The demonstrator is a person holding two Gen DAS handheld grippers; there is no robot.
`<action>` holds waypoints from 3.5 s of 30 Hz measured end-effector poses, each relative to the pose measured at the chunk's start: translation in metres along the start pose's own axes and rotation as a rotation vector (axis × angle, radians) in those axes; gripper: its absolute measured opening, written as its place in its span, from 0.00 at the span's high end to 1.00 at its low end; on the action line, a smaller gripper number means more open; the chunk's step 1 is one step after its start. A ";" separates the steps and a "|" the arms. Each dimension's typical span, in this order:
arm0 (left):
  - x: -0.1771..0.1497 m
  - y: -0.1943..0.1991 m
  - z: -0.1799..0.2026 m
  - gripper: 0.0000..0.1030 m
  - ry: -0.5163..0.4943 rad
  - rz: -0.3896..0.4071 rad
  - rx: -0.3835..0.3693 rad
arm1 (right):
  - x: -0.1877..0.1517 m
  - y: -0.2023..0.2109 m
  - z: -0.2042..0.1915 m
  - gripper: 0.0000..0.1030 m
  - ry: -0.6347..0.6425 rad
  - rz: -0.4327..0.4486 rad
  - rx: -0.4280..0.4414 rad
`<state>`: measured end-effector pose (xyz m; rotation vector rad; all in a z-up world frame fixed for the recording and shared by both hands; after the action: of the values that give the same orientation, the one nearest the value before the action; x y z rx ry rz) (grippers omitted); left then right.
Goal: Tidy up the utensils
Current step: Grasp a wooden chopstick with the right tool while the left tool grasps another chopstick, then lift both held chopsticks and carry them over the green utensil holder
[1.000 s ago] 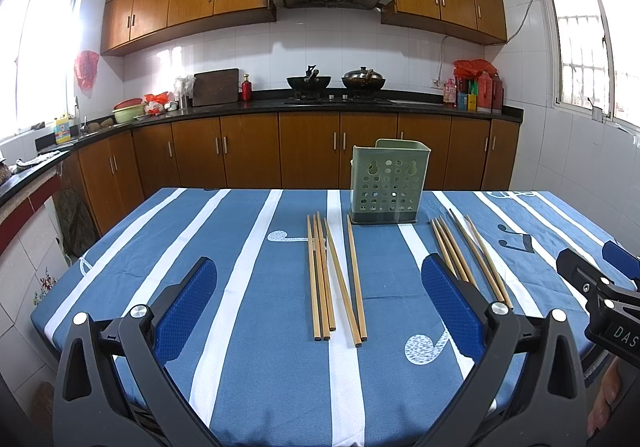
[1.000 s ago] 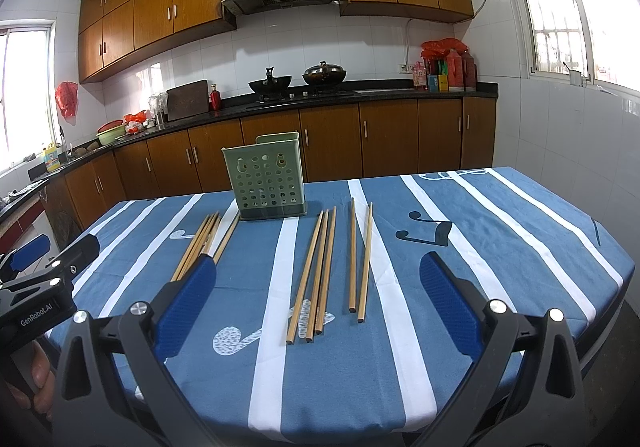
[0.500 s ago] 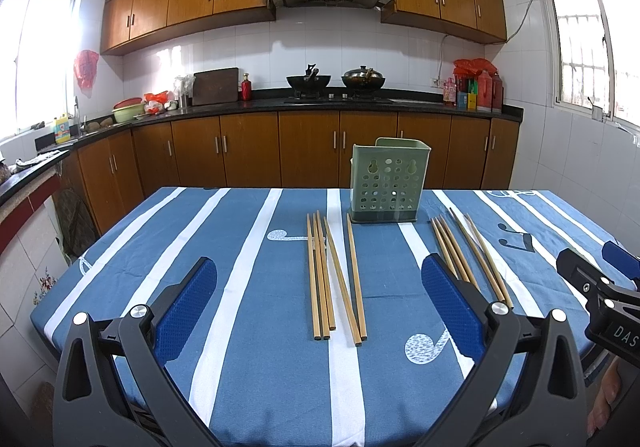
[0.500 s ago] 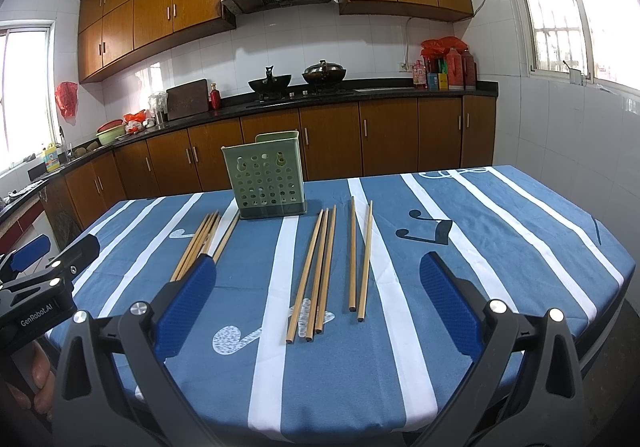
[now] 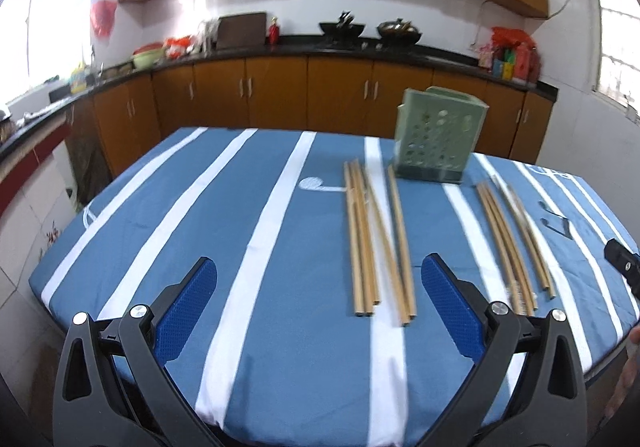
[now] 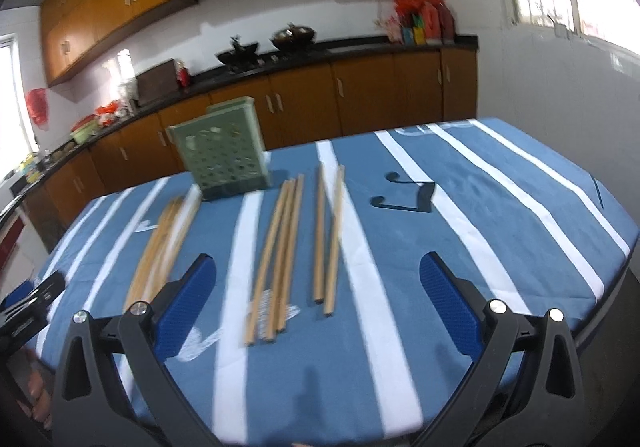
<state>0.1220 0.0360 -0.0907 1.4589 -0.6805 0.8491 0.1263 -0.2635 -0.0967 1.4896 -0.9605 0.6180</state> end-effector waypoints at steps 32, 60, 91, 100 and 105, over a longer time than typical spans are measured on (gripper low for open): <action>-0.006 -0.087 0.015 0.67 -0.044 -0.276 -0.171 | -0.015 -0.146 0.029 0.92 -0.008 -0.315 -0.073; 0.017 -0.158 0.001 0.93 -0.113 -0.335 -0.102 | 0.004 -0.173 0.030 0.92 0.045 -0.299 -0.066; 0.012 -0.142 -0.009 0.93 -0.078 -0.300 -0.120 | 0.007 -0.152 0.033 0.93 0.021 -0.257 -0.019; 0.040 -0.113 -0.009 0.93 -0.067 -0.221 -0.140 | 0.036 -0.119 0.032 0.93 0.007 -0.163 0.004; 0.061 -0.098 -0.012 0.93 -0.040 -0.158 -0.144 | 0.057 -0.102 0.029 0.93 0.011 -0.092 0.012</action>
<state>0.2357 0.0593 -0.0953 1.3823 -0.6345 0.6378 0.2376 -0.3080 -0.1090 1.5308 -0.8762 0.5654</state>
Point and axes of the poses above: each gripper's, at about its wrist camera, not at the fingertips, and y roughly against the way its jaws point, z to its right, x to its top, the point moved 9 cm from there along -y, roughly the way its jaws point
